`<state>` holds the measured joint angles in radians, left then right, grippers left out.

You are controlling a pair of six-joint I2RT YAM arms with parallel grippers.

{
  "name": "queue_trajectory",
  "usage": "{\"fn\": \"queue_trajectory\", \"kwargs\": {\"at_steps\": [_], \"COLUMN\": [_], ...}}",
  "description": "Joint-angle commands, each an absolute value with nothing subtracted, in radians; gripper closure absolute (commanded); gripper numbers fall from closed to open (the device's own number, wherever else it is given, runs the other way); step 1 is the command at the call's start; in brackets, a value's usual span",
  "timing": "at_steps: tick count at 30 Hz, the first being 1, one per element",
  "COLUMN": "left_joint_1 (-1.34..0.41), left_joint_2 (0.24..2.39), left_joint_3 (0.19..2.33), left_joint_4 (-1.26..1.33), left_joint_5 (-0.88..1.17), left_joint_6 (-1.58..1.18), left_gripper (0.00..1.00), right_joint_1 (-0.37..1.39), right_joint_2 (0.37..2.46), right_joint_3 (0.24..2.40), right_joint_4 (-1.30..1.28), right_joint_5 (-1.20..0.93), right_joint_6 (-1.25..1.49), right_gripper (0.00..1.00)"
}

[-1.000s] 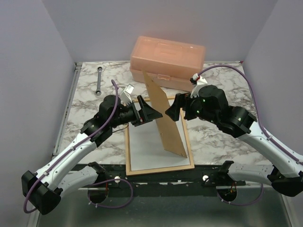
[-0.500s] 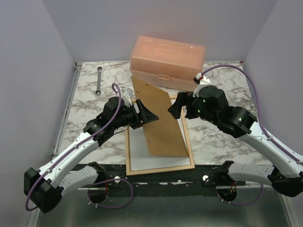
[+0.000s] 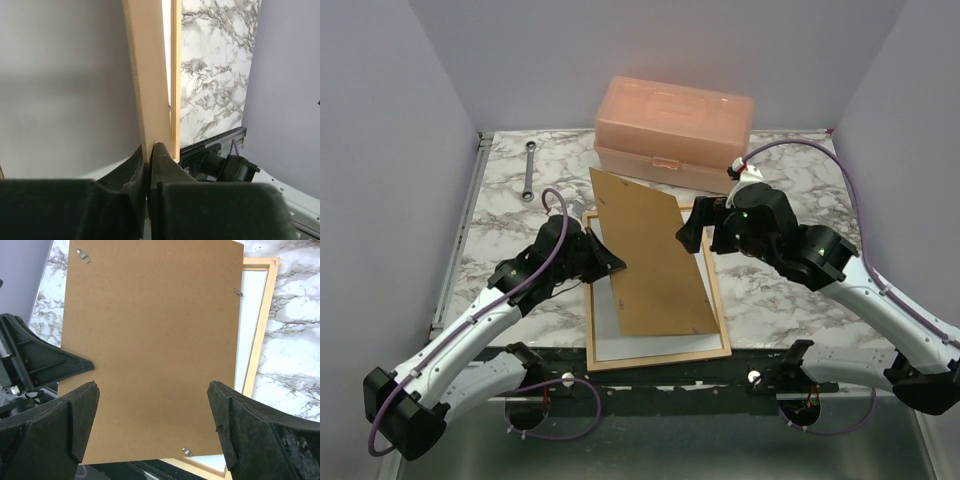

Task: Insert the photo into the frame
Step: Turn over the photo frame item on the photo frame.

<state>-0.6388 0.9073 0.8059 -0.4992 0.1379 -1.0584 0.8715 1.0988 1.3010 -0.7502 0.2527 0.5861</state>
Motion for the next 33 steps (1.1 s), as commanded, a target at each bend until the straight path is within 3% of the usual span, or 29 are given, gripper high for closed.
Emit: {"fn": "queue_trajectory", "kwargs": {"at_steps": [1, 11, 18, 33], "left_joint_1": [-0.64, -0.637, -0.616, -0.468], "left_joint_2": [0.868, 0.727, 0.642, 0.528], "left_joint_3": [0.837, 0.859, 0.864, 0.722], "left_joint_4": [-0.534, -0.45, -0.436, -0.244], "left_joint_5": [0.095, 0.147, 0.184, 0.458], "left_joint_6": [-1.03, -1.005, -1.006, -1.074], "left_gripper": [1.0, 1.0, 1.0, 1.0], "right_joint_1": [0.879, 0.837, 0.537, 0.147], "right_joint_2": [1.134, 1.19, 1.139, 1.157], "right_joint_3": [1.286, 1.252, 1.095, 0.79], "right_joint_4": [-0.762, -0.746, -0.623, -0.343], "right_joint_5": [0.246, 0.101, -0.323, -0.903], "right_joint_6": [0.606, 0.61, 0.584, 0.599], "right_gripper": [0.01, 0.0, 0.0, 0.02]}}
